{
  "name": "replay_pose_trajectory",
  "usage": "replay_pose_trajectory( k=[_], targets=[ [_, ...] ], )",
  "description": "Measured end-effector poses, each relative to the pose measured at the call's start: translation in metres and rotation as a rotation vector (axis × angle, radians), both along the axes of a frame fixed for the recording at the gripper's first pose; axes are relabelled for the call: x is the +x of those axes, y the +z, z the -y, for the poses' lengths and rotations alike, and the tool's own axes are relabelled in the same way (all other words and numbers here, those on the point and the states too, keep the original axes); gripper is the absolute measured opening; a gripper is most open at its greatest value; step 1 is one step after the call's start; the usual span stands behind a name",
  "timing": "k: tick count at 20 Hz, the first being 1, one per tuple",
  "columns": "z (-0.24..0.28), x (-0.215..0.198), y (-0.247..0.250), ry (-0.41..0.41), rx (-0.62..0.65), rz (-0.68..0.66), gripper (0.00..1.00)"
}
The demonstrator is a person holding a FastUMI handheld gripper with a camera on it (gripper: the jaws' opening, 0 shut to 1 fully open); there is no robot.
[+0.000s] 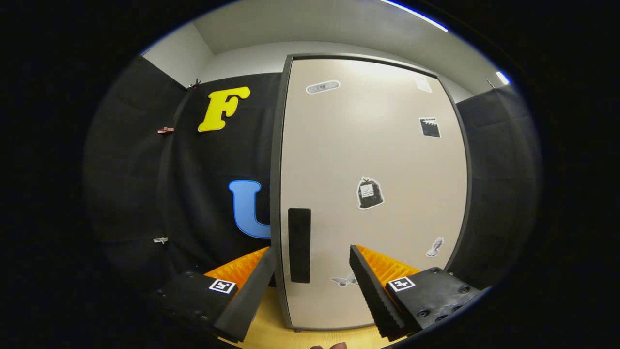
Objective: Open the shoe cabinet door, grab the shoes and put them into the shoe cabinet, then close the shoe cabinet door.
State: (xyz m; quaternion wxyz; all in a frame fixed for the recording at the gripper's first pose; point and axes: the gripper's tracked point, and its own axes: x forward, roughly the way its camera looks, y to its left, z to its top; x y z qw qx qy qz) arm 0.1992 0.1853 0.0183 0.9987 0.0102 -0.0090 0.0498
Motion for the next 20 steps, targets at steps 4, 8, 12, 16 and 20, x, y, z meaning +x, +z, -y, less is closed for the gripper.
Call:
replay_pose_trajectory(
  k=[4, 8, 12, 16, 20],
  targets=[
    [-0.008, 0.033, -0.009, -0.017, 0.041, -0.013, 0.97],
    [-0.026, 0.053, -0.025, 0.0, 0.035, -0.055, 0.77],
    [-0.022, 0.06, -0.032, -0.045, 0.036, -0.059, 0.38],
    [-0.022, 0.056, -0.033, -0.032, 0.025, -0.076, 0.26],
    [-0.022, 0.049, -0.033, 0.0, 0.027, -0.066, 0.23]
  ],
)
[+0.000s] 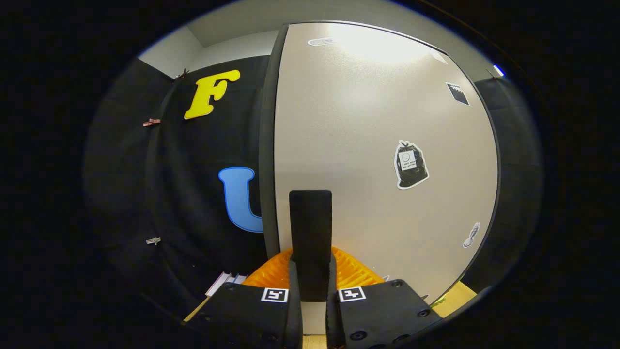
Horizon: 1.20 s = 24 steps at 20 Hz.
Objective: Open the shoe cabinet door, grab the shoes and put them into the shoe cabinet, then close the shoe cabinet door.
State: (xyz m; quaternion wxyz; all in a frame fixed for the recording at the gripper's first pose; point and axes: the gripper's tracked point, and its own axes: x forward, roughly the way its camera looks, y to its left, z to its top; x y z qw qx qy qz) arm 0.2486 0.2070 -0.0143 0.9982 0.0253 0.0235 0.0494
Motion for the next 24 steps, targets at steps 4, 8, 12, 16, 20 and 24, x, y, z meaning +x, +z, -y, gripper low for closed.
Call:
replay_pose_trajectory(
  k=[4, 8, 12, 16, 20, 24],
  targets=[
    [0.0, -0.033, 0.009, 0.037, 0.018, 0.013, 0.22],
    [0.018, -0.075, 0.014, 0.073, 0.04, 0.026, 0.22],
    [0.043, -0.12, 0.016, 0.125, 0.047, 0.011, 0.22],
    [0.076, -0.155, 0.018, 0.153, 0.037, 0.023, 0.22],
    [0.12, -0.188, 0.018, 0.156, 0.047, 0.014, 0.22],
    [0.169, -0.209, 0.018, 0.129, 0.048, 0.001, 0.22]
  ],
)
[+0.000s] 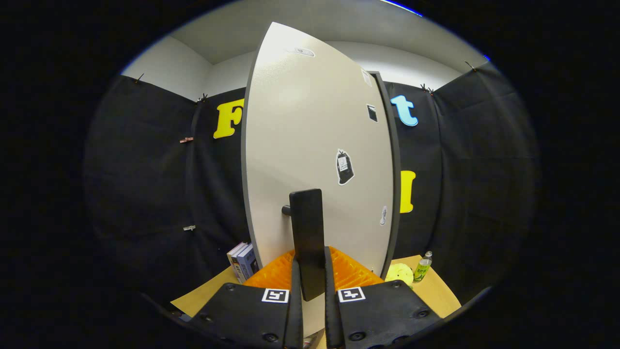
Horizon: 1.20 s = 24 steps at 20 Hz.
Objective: Open the shoe cabinet door, grab the shoes and put them into the shoe cabinet, then close the shoe cabinet door.
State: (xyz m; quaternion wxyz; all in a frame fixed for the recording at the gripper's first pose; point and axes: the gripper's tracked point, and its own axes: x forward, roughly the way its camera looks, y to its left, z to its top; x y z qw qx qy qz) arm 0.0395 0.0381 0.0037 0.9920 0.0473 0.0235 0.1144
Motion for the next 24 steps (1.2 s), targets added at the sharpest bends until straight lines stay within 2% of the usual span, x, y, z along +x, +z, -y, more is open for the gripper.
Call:
replay_pose_trajectory(
  k=[4, 6, 8, 12, 15, 17, 19, 24],
  targets=[
    [0.054, -0.01, 0.001, -0.028, 0.041, -0.02, 0.21],
    [0.076, -0.012, 0.002, -0.038, 0.016, -0.011, 0.17],
    [0.096, -0.007, 0.003, -0.052, -0.018, 0.005, 0.17],
    [0.145, -0.01, 0.003, -0.067, -0.01, 0.023, 0.17],
    [0.18, -0.01, 0.009, -0.074, 0.01, 0.043, 0.12],
    [0.181, -0.017, 0.021, -0.02, 0.096, 0.069, 0.12],
    [0.18, -0.016, 0.021, -0.003, 0.092, 0.06, 0.12],
    [0.187, -0.025, 0.017, -0.063, 0.103, 0.047, 0.13]
  ],
)
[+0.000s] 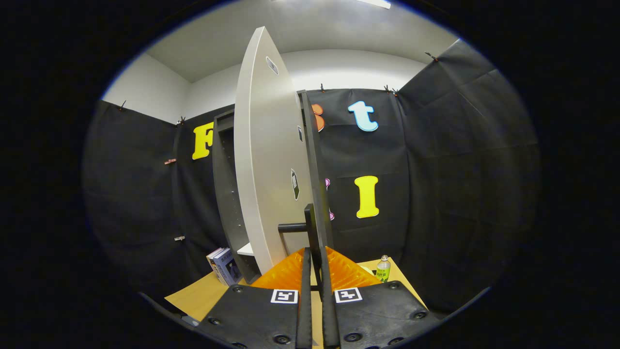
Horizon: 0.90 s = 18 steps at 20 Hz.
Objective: Open the shoe cabinet door, grab the shoes and put them into the shoe cabinet, then close the shoe cabinet door.
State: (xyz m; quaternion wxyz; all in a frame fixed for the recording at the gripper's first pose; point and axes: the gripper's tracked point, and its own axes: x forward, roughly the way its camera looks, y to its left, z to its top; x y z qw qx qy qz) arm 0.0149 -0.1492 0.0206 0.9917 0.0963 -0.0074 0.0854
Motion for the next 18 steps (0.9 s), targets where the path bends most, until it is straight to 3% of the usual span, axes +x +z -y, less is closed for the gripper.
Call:
replay_pose_trajectory(
  k=[8, 9, 12, 16, 18],
  targets=[
    [-0.016, -0.055, -0.012, -0.024, -0.042, -0.005, 0.11],
    [-0.024, -0.06, -0.017, -0.012, -0.043, -0.019, 0.17],
    [-0.048, -0.088, -0.037, 0.023, -0.056, -0.063, 0.23],
    [-0.091, -0.112, -0.084, 0.083, -0.068, -0.172, 0.48],
    [-0.114, -0.119, -0.119, 0.113, -0.113, -0.25, 0.71]
  ],
)
